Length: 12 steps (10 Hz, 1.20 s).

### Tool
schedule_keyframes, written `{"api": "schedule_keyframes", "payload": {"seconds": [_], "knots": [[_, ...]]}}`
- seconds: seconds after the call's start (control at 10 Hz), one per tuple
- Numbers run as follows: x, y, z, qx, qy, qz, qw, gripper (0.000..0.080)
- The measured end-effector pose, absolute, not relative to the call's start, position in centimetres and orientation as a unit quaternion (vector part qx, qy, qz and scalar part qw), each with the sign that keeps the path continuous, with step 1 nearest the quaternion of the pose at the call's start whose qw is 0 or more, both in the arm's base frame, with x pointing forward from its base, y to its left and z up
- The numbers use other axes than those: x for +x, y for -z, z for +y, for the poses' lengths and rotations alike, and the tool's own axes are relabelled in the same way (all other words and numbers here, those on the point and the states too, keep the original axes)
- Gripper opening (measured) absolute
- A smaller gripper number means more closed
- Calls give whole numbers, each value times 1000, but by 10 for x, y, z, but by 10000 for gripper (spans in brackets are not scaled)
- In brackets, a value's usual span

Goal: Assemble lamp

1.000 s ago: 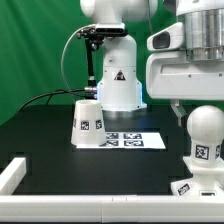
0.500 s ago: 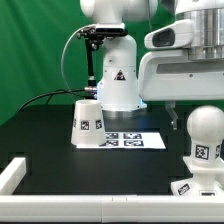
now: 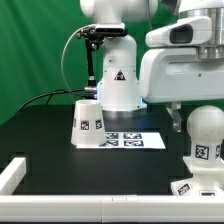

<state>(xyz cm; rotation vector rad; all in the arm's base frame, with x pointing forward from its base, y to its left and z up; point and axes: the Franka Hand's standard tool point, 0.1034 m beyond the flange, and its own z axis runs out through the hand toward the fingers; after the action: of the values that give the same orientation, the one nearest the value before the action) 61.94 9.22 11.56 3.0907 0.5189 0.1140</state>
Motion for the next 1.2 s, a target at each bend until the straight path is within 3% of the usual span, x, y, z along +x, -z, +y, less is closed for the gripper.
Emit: {"api": "schedule_keyframes", "payload": {"seconds": [0.2,0.4,0.5,0.6,0.9,1.2], "knots": [[617,-112,99,972,-31,234,18,699],[618,-112,94,974,-32,225,18,699],[618,-112,94,974,-32,225,18,597],[618,-112,93,974,-32,224,18,573],[618,-112,94,994,-34,102,13,573],[620,-112,96,989,-70,-130,10,573]]}}
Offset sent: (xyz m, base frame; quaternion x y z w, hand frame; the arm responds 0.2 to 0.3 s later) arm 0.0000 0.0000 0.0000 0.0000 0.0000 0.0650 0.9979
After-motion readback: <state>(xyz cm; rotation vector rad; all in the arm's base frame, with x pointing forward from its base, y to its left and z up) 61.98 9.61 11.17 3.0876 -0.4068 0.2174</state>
